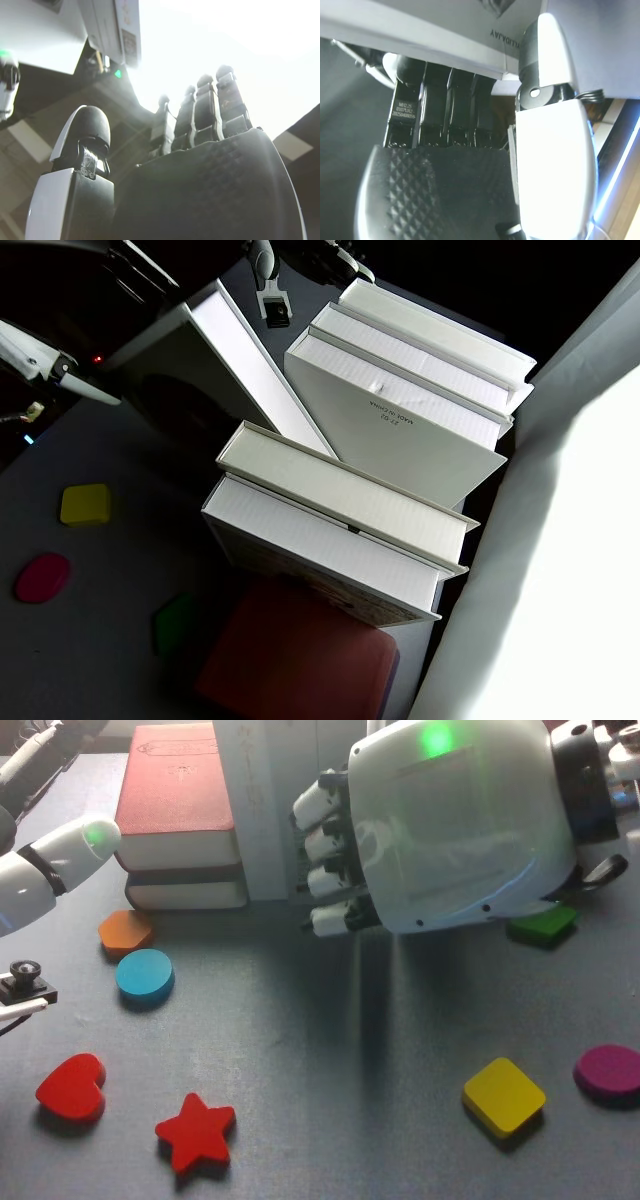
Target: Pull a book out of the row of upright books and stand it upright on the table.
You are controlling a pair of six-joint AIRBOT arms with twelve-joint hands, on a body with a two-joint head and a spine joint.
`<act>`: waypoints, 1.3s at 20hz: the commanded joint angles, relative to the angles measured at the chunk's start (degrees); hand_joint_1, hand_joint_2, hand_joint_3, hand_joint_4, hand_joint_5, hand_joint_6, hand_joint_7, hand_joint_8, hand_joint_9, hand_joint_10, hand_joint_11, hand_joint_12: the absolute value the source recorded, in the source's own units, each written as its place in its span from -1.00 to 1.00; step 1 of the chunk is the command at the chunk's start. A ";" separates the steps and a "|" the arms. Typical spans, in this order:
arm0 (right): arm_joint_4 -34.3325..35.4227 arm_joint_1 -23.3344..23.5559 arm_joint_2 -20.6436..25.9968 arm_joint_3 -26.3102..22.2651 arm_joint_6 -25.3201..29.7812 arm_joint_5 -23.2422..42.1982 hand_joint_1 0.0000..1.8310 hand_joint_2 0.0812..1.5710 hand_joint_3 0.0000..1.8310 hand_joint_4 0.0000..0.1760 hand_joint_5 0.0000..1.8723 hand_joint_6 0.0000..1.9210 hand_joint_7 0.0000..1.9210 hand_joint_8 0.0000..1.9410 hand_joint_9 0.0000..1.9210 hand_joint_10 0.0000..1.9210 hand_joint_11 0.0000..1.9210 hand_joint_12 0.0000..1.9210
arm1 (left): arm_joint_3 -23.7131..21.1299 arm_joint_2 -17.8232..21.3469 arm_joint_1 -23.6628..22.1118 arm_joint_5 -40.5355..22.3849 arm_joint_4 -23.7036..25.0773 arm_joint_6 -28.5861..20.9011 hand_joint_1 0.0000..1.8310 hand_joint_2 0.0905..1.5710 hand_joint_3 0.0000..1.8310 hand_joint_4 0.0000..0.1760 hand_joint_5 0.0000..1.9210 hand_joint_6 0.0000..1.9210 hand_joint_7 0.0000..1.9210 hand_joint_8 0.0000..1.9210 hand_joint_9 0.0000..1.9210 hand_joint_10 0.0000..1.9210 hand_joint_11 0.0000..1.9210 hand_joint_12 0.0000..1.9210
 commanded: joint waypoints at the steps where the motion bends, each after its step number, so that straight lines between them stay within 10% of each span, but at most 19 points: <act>1: 3.92 1.34 0.03 -0.39 -0.80 -3.10 0.29 0.63 -0.99 -1.00 -0.35 0.32 -0.23 0.76 -0.19 1.00 -0.33 1.00 | 0.29 -0.02 -0.27 -7.36 -1.03 -0.60 -0.69 0.75 -1.00 -0.02 -0.92 -1.00 -1.00 -1.00 -1.00 -1.00 -1.00 -1.00; 5: 6.38 1.80 0.96 -0.89 -1.71 -1.13 0.32 0.58 -1.00 -1.00 -0.21 0.15 -0.22 0.73 -0.07 1.00 -0.34 1.00 | 0.29 -0.10 -0.27 -7.41 -1.10 -0.59 -0.73 0.75 -1.00 -0.11 -0.93 -1.00 -1.00 -1.00 -1.00 -1.00 -1.00 -1.00; 7: 7.25 2.00 1.32 -1.11 -2.01 -0.27 0.32 0.56 -1.00 -1.00 -0.21 0.40 -0.20 0.51 -0.02 1.00 -0.40 1.00 | 0.29 -0.12 -0.27 -7.41 -1.11 -0.59 -0.72 0.75 -1.00 -0.09 -0.93 -1.00 -1.00 -1.00 -1.00 -1.00 -1.00 -1.00; 9: 7.45 2.02 1.40 -1.14 -2.11 -0.19 0.27 0.65 -0.99 -1.00 -0.30 0.35 -0.32 0.85 -0.21 1.00 -0.82 1.00 | 0.29 -0.14 -0.27 -7.45 -1.14 -0.59 -0.72 0.75 -1.00 -0.08 -0.93 -1.00 -1.00 -1.00 -1.00 -1.00 -0.99 -1.00; 14: 9.99 2.47 1.70 -1.21 -3.22 1.59 0.27 0.67 -1.00 -1.00 -0.36 0.34 -0.31 0.87 -0.44 1.00 -1.00 1.00 | 0.30 -0.14 -0.27 -7.55 -1.16 -0.59 -0.74 0.74 -1.00 0.11 -0.93 -1.00 -1.00 -1.00 -1.00 -1.00 -1.00 -1.00; 15: 10.47 2.59 1.92 -1.36 -3.43 2.01 0.33 0.56 -1.00 -1.00 -0.10 0.00 -0.23 0.73 -0.09 1.00 -0.22 1.00 | 0.30 -0.15 -0.27 -7.57 -1.16 -0.59 -0.73 0.74 -1.00 0.11 -0.93 -1.00 -1.00 -1.00 -1.00 -1.00 -0.99 -0.99; 17: 11.63 2.86 2.29 -1.53 -3.75 3.01 0.24 0.73 -1.00 -1.00 -0.41 0.38 -0.41 0.99 -0.60 1.00 -0.87 1.00 | 0.30 -0.17 -0.27 -7.58 -1.21 -0.59 -0.72 0.74 -1.00 0.15 -0.92 -1.00 -1.00 -1.00 -1.00 -1.00 -1.00 -1.00; 26: 14.22 3.70 3.42 -1.81 -3.97 5.76 0.23 0.74 -1.00 -1.00 -0.43 0.40 -0.42 1.00 -0.64 1.00 -0.92 1.00 | 0.52 -0.34 -0.27 -7.65 -1.26 -0.60 -0.68 0.73 -1.00 -0.06 -0.91 -0.99 -1.00 -1.00 -1.00 -1.00 -1.00 -1.00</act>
